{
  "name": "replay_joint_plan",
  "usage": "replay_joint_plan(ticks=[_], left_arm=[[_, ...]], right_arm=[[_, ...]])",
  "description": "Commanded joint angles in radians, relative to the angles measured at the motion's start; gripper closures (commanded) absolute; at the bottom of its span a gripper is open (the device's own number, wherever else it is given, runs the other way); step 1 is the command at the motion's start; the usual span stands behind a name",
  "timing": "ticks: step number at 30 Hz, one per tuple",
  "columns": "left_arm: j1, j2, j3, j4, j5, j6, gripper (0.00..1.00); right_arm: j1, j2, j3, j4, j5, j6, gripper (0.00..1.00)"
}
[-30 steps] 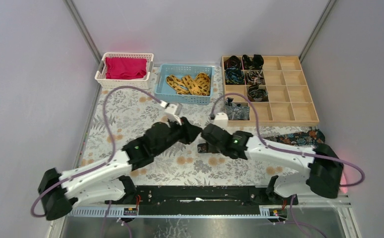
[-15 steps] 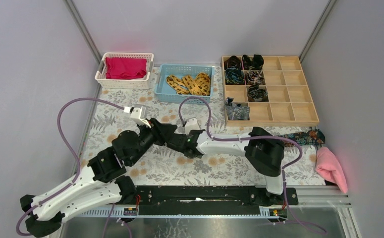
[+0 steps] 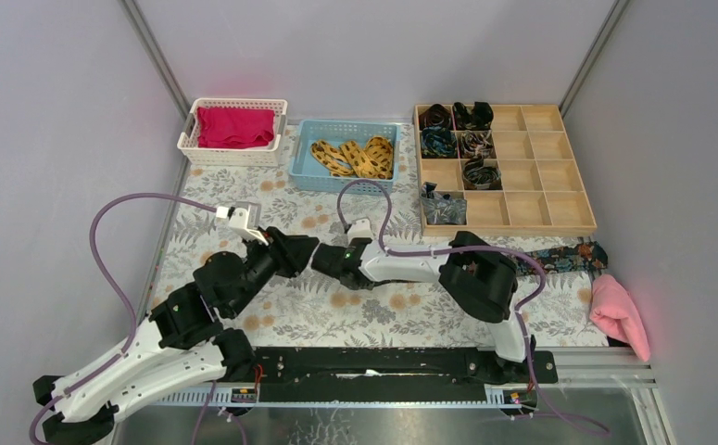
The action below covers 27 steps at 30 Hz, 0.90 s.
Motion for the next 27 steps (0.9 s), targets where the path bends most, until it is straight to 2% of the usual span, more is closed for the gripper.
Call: replay_joint_plan(ticks=[1, 4, 9, 13, 21, 27], left_arm=[[0.008, -0.011, -0.010, -0.018, -0.006, 0.014, 0.61], [0.008, -0.013, -0.008, -0.013, 0.005, 0.016, 0.61], [0.008, -0.010, -0.002, -0.005, 0.011, 0.021, 0.62], [0.008, 0.011, -0.011, 0.002, -0.002, 0.020, 0.64], [0.008, 0.073, -0.016, 0.032, -0.006, 0.018, 0.67], [0.008, 0.112, -0.030, 0.069, -0.001, 0.015, 0.69]], right_arm=[[-0.054, -0.010, -0.075, 0.046, -0.070, 0.027, 0.50], [-0.074, -0.021, -0.102, 0.067, -0.113, 0.011, 0.67], [-0.086, -0.068, -0.147, 0.136, -0.158, -0.017, 0.80], [-0.086, -0.159, -0.199, 0.253, -0.218, -0.060, 0.83], [-0.090, -0.377, -0.330, 0.492, -0.406, -0.124, 0.85], [-0.158, -0.503, -0.475, 0.640, -0.567, -0.123, 0.84]])
